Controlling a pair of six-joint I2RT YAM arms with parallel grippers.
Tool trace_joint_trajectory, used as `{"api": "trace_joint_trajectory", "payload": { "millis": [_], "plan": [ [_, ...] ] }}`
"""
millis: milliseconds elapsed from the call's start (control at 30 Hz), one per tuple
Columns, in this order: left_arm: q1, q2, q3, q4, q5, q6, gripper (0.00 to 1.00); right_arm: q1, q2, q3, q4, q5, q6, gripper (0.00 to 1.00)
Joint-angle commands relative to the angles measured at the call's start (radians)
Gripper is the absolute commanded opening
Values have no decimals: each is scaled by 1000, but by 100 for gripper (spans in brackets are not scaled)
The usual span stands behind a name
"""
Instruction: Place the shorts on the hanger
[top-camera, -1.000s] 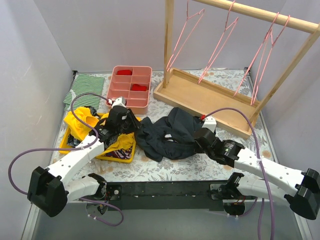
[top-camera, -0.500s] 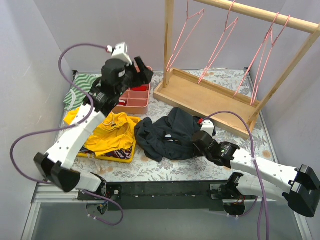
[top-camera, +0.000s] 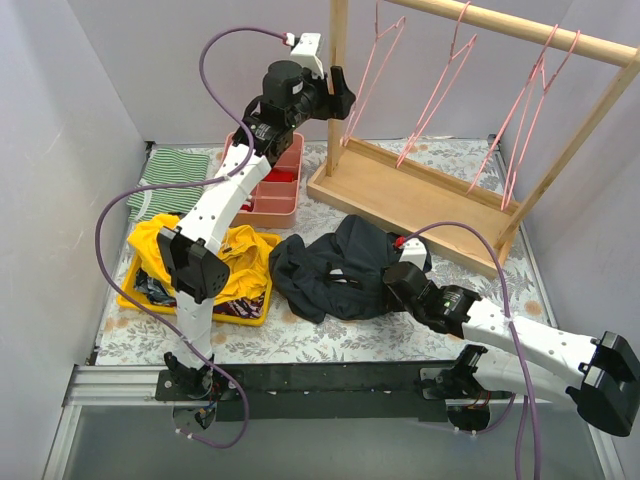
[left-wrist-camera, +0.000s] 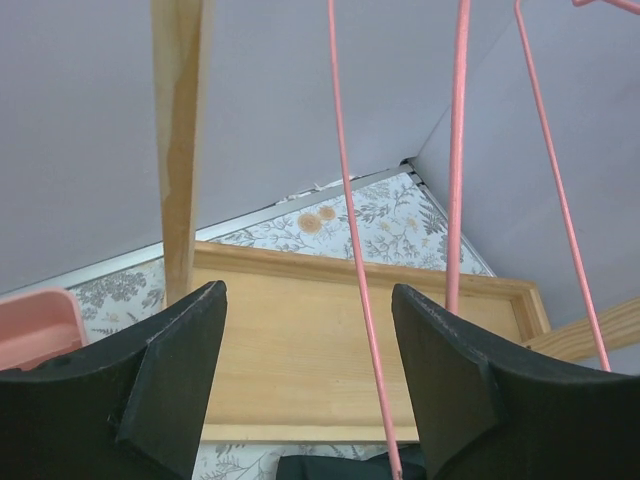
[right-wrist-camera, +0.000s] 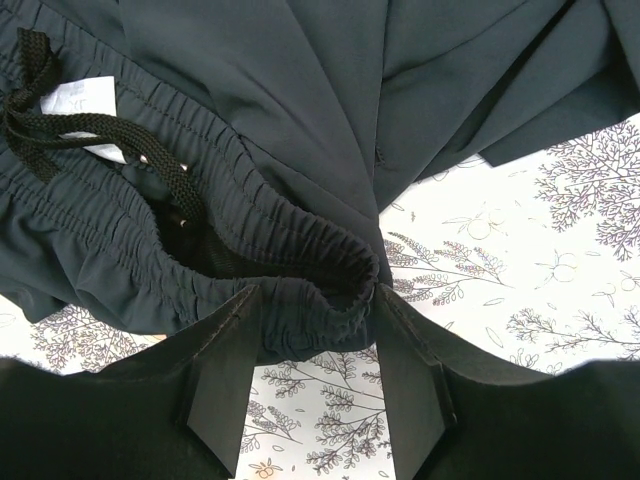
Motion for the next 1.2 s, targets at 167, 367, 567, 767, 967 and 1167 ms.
{"api": "trace_joint_trajectory", "payload": {
  "millis": [167, 367, 567, 767, 967, 1167],
  "plan": [
    [1, -30, 22, 99, 37, 19, 64, 2, 10, 14, 58, -1, -35, 57],
    [-8, -67, 2, 138, 62, -4, 63, 2, 16, 2, 76, -13, -36, 57],
    [-83, -83, -16, 149, -32, 52, 64, 2, 18, -5, 81, -21, -36, 57],
    [-187, -47, -9, 148, -284, 127, 65, 2, 16, -11, 84, -27, -38, 57],
    [-237, -17, 0, 143, -482, 158, 60, 2, 1, -21, 79, -27, -35, 57],
    [-235, -4, 3, 131, -495, 168, 48, 2, 0, -23, 79, -29, -33, 57]
  ]
}}
